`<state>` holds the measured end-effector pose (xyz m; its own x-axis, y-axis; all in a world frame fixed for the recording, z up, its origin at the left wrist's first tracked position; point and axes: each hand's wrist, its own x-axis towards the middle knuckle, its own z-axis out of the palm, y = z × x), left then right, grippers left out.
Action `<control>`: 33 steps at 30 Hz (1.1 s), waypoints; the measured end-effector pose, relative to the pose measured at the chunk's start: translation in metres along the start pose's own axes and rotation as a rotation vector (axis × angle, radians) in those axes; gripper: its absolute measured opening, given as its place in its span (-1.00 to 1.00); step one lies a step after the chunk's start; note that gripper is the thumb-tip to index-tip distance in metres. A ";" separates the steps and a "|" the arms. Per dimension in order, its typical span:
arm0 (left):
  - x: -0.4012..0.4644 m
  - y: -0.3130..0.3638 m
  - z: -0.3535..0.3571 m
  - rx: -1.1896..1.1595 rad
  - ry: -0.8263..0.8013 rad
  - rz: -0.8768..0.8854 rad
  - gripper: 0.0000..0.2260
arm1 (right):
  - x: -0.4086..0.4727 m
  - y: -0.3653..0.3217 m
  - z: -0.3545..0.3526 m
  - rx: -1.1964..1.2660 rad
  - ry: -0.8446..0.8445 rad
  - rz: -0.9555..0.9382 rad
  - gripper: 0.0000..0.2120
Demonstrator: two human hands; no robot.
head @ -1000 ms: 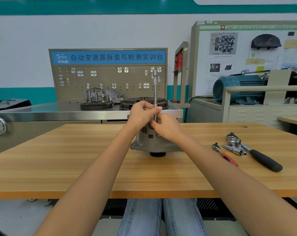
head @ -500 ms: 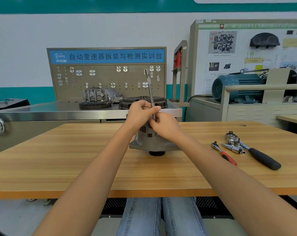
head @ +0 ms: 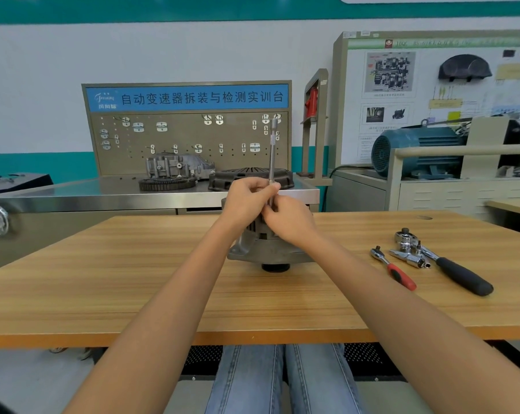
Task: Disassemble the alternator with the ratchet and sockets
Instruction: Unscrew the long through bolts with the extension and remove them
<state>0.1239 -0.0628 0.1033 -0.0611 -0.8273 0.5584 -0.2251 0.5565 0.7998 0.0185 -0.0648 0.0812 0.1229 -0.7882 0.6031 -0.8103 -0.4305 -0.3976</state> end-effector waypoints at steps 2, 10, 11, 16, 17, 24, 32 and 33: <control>0.001 0.002 0.002 -0.005 0.038 -0.033 -0.89 | -0.001 0.000 0.000 0.007 0.005 0.001 -0.69; 0.002 0.003 0.006 0.026 0.053 -0.029 -0.86 | 0.000 0.003 -0.001 0.035 -0.016 0.010 -0.70; 0.002 0.002 0.005 0.017 0.035 -0.022 -0.87 | 0.000 0.003 -0.001 0.037 -0.018 0.011 -0.71; 0.000 -0.004 0.000 -0.037 0.005 0.006 -0.85 | -0.001 0.001 0.000 0.040 -0.024 0.013 -0.72; 0.001 -0.004 0.000 -0.042 0.010 -0.003 -0.90 | -0.001 0.001 -0.001 0.038 -0.025 0.017 -0.73; 0.003 0.001 0.004 -0.039 0.062 -0.061 -0.86 | -0.003 0.000 -0.003 0.047 -0.025 -0.006 -0.71; 0.001 -0.001 0.004 -0.036 0.038 -0.014 -0.91 | -0.003 0.002 -0.001 0.044 -0.026 0.006 -0.70; 0.001 -0.001 0.003 -0.034 0.025 -0.008 -0.91 | -0.003 0.002 -0.001 0.046 -0.025 0.009 -0.71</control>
<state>0.1212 -0.0643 0.1026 -0.0354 -0.8298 0.5570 -0.1923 0.5526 0.8110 0.0158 -0.0627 0.0796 0.1306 -0.8023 0.5825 -0.7845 -0.4429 -0.4341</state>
